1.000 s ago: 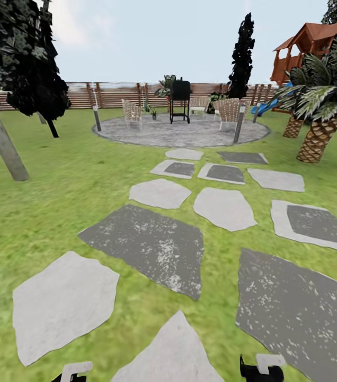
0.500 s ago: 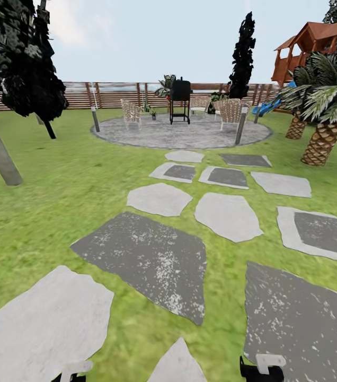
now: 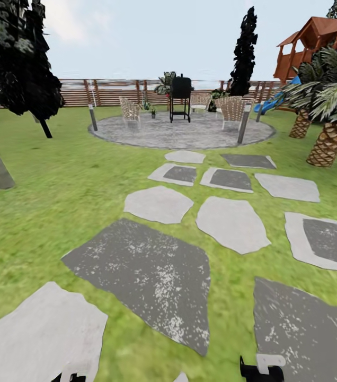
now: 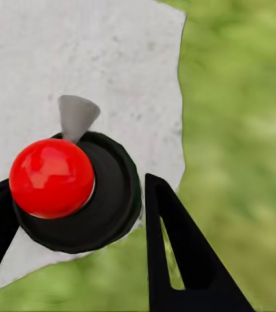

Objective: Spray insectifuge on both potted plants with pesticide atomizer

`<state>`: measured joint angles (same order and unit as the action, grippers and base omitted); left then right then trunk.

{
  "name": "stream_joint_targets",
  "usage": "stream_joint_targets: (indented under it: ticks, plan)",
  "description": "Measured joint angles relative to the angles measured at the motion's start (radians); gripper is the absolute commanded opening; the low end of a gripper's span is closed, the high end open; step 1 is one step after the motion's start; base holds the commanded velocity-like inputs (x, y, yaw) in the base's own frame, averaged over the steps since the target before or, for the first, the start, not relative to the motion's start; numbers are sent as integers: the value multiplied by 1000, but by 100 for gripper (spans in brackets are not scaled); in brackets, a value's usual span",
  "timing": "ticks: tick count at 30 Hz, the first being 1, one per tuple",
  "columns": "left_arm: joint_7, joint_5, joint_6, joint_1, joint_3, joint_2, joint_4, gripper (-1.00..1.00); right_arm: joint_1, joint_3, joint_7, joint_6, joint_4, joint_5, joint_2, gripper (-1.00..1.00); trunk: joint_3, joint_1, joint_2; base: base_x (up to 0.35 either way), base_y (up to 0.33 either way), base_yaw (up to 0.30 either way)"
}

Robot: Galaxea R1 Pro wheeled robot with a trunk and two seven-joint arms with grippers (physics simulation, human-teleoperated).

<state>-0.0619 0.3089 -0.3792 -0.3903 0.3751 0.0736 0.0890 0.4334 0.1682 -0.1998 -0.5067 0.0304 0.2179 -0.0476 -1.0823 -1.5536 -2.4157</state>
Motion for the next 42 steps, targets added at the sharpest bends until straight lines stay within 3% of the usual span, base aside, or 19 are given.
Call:
stream_joint_targets:
  ticks: [42]
  plan:
    - [0,1,0,0,0,-1,0,-100,0,0,0,0,0,0,0,100,0,0,0,338,0,0]
